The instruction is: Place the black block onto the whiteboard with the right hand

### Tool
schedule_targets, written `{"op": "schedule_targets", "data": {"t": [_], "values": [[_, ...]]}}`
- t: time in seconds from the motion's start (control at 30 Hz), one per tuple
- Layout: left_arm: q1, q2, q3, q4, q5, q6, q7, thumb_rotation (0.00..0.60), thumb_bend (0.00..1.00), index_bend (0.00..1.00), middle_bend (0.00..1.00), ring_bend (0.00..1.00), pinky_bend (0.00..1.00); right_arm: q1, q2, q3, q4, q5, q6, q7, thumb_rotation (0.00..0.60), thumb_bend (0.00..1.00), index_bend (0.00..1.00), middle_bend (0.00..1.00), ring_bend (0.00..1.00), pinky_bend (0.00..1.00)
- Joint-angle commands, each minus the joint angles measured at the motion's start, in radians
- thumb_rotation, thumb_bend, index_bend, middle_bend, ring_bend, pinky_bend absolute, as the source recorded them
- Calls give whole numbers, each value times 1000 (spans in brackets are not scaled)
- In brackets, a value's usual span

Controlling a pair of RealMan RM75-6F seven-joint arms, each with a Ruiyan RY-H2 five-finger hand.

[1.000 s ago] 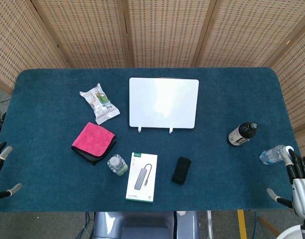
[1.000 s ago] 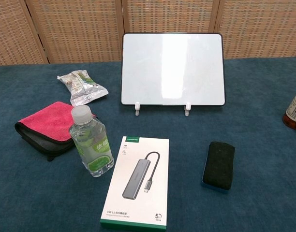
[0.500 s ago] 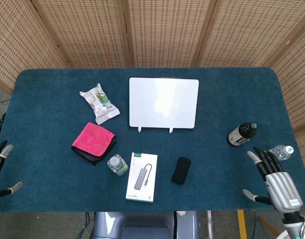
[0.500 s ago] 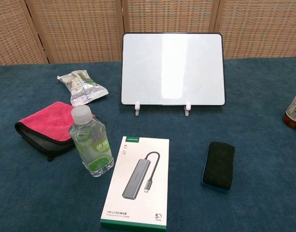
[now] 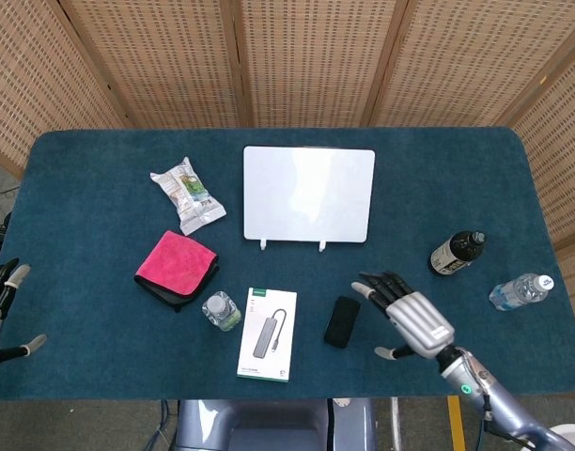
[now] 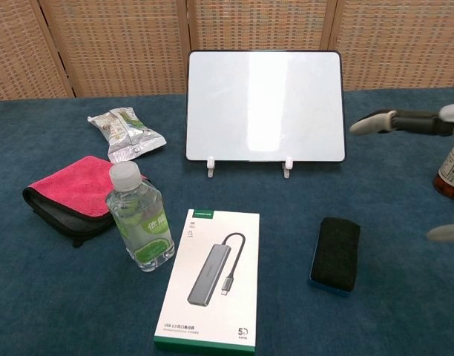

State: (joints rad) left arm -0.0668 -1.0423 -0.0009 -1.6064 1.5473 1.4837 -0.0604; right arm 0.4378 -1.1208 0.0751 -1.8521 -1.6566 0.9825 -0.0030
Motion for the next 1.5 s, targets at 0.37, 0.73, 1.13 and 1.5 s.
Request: {"op": "schedule_targets", "data": {"t": [0.37,0.73,1.13,1.5], "values": [[-9,3,-3,-2,-14,-19,-5,600,0,0,0,0,0,171,-171,-64,339,-305,1,-207,600,0,0,0,0,0],[-22,6,-11,-4,-38,-48,-8,600,0,0,0,0,0,235,-263,-116,496,-367,-14,-279,600,0,0,0,0,0],[-28,9,-13,-2,-49,-60,-17,600,0,0,0,0,0,274,-294,-140,509,-317,-71,-324,600,0,56,0,0,0],[-31,13,-11,-2,-49,-65,-28,600,0,0,0,0,0,288,-351,-163,563,-309,-29,-315,600,130,480,390,248,247]]}}
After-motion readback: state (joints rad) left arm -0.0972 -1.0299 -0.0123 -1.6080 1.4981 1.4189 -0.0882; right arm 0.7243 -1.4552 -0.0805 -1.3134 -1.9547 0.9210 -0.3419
